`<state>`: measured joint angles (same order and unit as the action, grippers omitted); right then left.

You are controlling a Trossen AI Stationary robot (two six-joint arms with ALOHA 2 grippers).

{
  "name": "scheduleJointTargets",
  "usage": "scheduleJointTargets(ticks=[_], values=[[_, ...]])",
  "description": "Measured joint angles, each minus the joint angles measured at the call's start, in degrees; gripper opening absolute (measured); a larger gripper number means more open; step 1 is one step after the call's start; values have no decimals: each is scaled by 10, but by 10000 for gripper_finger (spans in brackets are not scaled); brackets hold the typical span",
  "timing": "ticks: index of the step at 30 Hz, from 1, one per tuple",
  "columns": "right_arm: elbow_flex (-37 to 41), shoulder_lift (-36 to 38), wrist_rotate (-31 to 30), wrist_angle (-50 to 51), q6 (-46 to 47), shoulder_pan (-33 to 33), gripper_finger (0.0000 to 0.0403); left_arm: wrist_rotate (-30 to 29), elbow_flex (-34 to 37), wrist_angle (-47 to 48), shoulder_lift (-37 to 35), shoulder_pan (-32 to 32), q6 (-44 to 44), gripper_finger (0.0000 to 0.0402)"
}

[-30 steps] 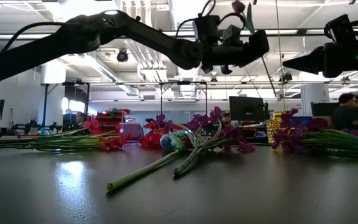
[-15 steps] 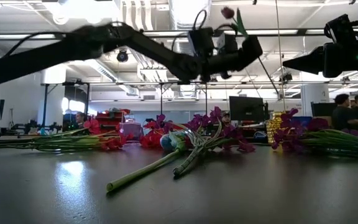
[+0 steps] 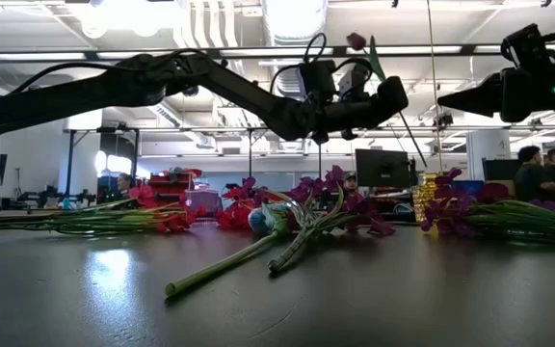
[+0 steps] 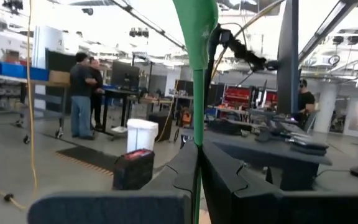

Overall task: Sort flowers into vase by color
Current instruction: Put the bottom red tulip into the yellow vase

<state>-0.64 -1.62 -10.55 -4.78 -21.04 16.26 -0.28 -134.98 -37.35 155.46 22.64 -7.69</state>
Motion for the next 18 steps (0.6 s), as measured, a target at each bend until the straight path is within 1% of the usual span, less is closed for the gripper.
scheduleJointTargets(ticks=[18], values=[[0, 0, 0, 0, 0, 0, 9, 13, 0, 23, 9, 2, -21, 0]])
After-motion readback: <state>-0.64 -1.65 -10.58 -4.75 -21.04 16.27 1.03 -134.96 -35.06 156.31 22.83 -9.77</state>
